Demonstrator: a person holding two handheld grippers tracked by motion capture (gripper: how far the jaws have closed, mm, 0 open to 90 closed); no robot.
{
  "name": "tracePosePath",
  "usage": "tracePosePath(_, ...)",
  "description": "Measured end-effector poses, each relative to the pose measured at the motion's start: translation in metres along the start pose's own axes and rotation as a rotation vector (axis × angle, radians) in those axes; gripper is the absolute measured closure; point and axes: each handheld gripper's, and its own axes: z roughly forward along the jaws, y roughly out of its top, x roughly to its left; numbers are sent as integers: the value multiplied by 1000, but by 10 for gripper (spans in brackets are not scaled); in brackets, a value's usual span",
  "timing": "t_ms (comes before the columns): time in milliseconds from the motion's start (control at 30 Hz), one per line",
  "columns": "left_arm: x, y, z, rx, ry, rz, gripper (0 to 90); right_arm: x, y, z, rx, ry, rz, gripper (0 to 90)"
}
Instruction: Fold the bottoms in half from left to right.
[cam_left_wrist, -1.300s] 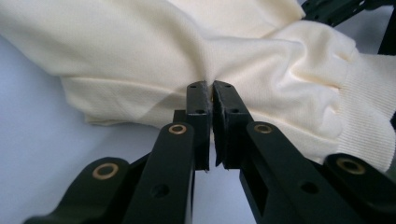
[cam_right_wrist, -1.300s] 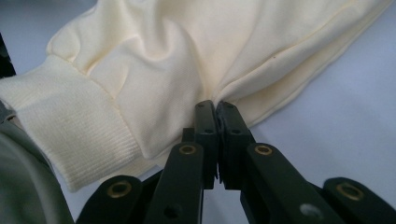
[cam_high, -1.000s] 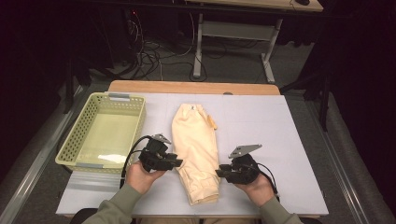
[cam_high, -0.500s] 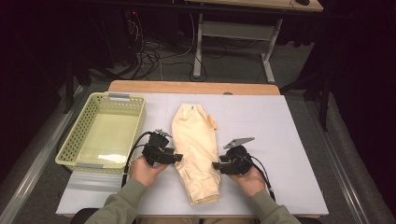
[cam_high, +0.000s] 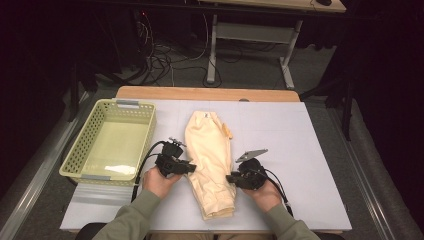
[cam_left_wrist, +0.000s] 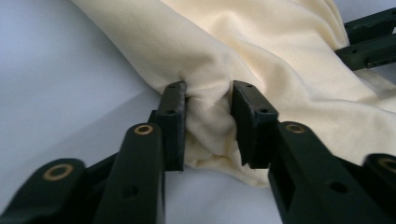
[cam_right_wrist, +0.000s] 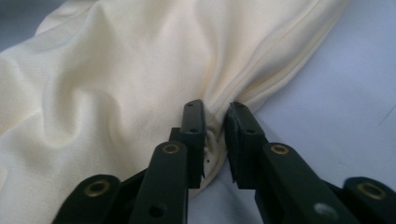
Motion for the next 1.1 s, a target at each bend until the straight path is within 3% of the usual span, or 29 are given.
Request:
tracePosePath(167,1,0,3,9,-1,-12,725,2,-1,4,7,-9,-15,851)
tracePosePath(300,3,2,9,29,-25,-32,736,4,-2,4,11,-5,-24,854)
tracePosePath(533,8,4,8,25,-51,-33,740,7,-1,4,22,36,-37,856)
tracePosePath(733,7,6,7,36,-51,-20,746,10,1,3,31,18,-71,857)
tracePosePath(1100,9,7,3,40,-67,-16,744,14,1,2,27,22,-80,856)
